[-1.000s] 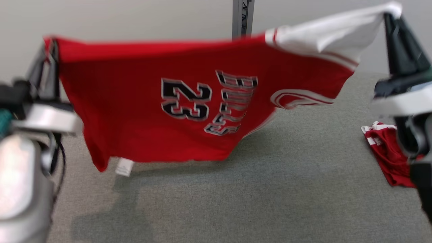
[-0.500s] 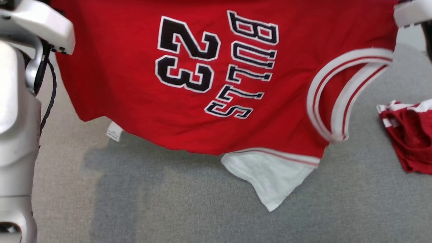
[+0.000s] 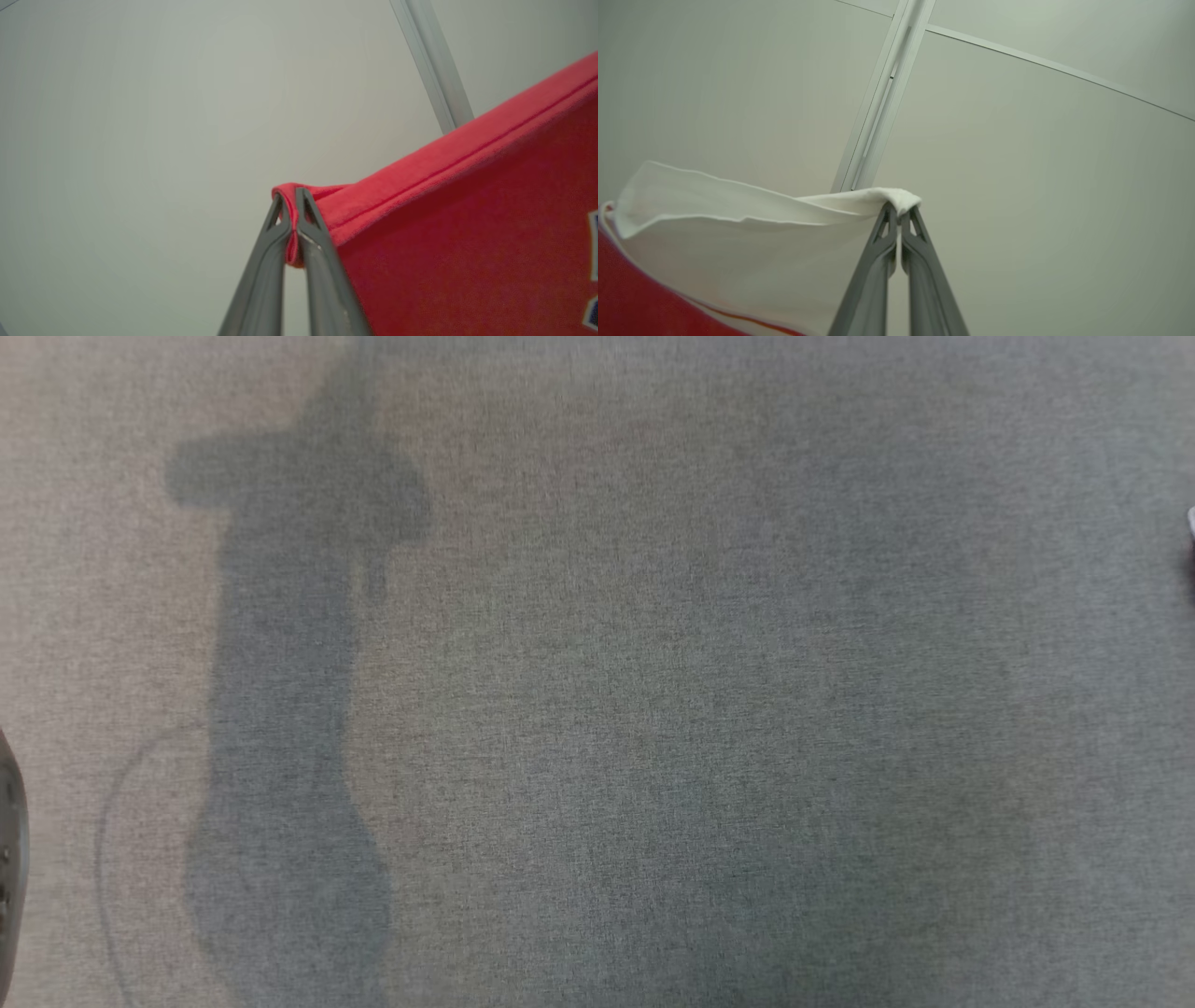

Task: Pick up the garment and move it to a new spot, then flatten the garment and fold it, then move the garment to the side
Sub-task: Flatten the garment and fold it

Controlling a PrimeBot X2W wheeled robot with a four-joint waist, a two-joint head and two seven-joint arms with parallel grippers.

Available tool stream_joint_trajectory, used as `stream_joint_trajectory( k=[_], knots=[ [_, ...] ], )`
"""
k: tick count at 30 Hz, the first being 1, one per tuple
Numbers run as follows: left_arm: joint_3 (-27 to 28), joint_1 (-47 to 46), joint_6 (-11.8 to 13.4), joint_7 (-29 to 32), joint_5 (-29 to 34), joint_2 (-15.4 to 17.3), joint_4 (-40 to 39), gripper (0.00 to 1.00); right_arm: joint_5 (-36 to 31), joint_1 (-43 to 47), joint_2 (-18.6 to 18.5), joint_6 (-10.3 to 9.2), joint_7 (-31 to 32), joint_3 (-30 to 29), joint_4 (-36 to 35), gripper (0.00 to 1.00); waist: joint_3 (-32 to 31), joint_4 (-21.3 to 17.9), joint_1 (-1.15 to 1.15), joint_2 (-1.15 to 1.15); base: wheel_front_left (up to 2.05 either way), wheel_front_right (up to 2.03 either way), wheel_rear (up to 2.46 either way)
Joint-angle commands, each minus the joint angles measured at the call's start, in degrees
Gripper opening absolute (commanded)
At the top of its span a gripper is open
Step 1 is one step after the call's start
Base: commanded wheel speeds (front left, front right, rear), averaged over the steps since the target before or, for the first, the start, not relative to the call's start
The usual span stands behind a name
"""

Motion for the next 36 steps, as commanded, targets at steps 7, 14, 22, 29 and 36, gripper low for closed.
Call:
stream_joint_trajectory(
  k=[7, 14, 22, 29, 36],
  knots=[
    [2.7, 4.9, 1.0, -1.7, -4.0, -0.5, 7.6, 0.0, 1.3, 8.7, 1.7, -0.02, 0.0, -1.6, -1.0, 0.0, 3.5, -0.5, 0.0, 0.0, 0.0, 0.0, 0.0],
    [5.5, 20.6, 1.4, -1.7, -8.1, -3.8, 5.1, 0.0, 6.0, 24.4, 1.5, -0.02, 0.0, -1.0, -4.3, 0.0, 2.1, 0.0, 0.0, 0.0, 0.0, 0.0, 0.0],
    [9.7, 41.7, 2.2, -1.7, -11.0, -8.1, -1.9, 0.0, 11.0, 47.1, 2.6, -0.02, 0.0, -1.3, -6.4, 0.0, -5.9, -0.2, 0.0, 0.0, 0.0, 0.0, 0.0],
    [11.9, 56.9, 2.3, -1.7, -10.6, -9.9, -6.0, 0.0, 12.4, 61.9, 5.5, -0.01, 0.0, 2.6, -6.0, 0.0, -14.8, -1.8, 0.0, 0.0, 0.0, 0.0, 0.0],
    [13.0, 69.0, 2.4, -1.7, -10.6, -11.1, -7.5, 0.0, 14.0, 72.4, 7.5, -0.01, 0.0, 3.8, -5.7, 0.0, -21.4, -2.7, 0.0, 0.0, 0.0, 0.0, 0.0]
  ],
)
